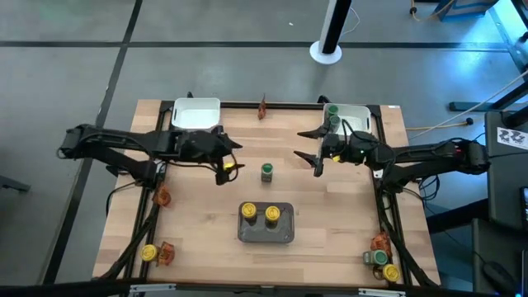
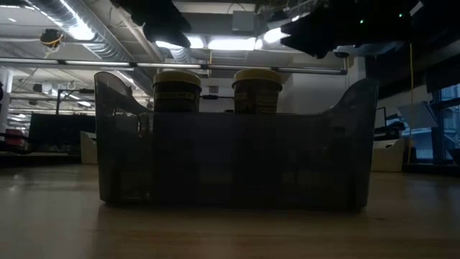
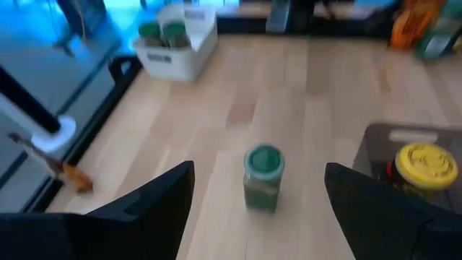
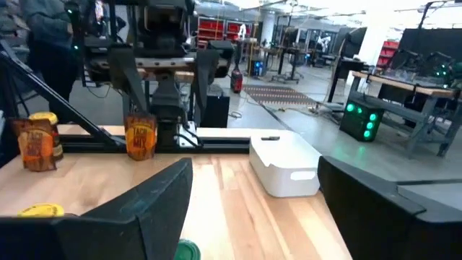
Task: Sort spices by type
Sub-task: Put the left green seasoning bottle into the right white bin
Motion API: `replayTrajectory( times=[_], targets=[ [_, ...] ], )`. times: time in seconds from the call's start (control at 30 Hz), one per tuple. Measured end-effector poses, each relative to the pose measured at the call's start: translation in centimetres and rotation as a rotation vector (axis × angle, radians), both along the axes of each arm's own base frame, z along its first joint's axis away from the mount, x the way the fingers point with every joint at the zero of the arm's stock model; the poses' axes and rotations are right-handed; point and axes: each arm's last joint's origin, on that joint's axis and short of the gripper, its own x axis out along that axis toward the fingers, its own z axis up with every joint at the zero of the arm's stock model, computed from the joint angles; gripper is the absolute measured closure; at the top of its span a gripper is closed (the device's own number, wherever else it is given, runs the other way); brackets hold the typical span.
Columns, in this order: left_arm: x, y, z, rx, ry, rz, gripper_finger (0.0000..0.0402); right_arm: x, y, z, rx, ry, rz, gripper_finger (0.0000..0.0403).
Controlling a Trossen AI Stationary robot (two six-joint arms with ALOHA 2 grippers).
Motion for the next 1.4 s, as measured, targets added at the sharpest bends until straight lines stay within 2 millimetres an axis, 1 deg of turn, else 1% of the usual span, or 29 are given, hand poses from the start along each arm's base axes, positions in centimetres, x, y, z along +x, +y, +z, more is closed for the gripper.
replayTrajectory(
  times=[0.17,0.27,0.5,0.67,0.73,0.9,1.07,1.17,1.4],
  targets=[
    [-1.0,0.1,-1.4,0.072,-0.174,-0.033,0.0107,1.7,-0.2,0.0,0.007,0.048,0.001,0.0104],
    [-1.1,0.1,-2.6,0.128,-0.228,-0.053,0.0107,2.9,-0.4,-0.3,0.021,0.119,0.000,0.0104],
    [-1.5,0.1,-5.2,0.185,-0.196,-0.079,0.0107,5.7,-0.7,-0.1,0.058,0.206,0.009,0.0104],
    [-1.7,0.1,-5.3,0.199,-0.178,-0.082,0.0108,7.4,-0.9,1.6,0.097,0.296,0.008,0.0104],
    [-1.8,0.1,-5.6,0.197,-0.143,-0.086,0.0108,8.1,-0.9,2.1,0.118,0.338,0.011,0.0104],
    [-1.9,0.1,-5.9,0.198,-0.109,-0.085,0.0108,9.6,0.2,3.3,0.132,0.399,0.044,0.0104],
    [-2.0,0.1,-6.0,0.203,-0.100,-0.089,0.0108,11.4,1.3,3.5,0.167,0.434,0.071,0.0104],
    [-2.0,0.1,-6.0,0.203,-0.100,-0.089,0.0108,12.3,1.4,3.6,0.182,0.469,0.070,0.0104],
    [-2.0,0.1,-6.1,0.199,-0.087,-0.088,0.0108,14.2,1.2,2.2,0.217,0.613,0.047,0.0104]
  ],
)
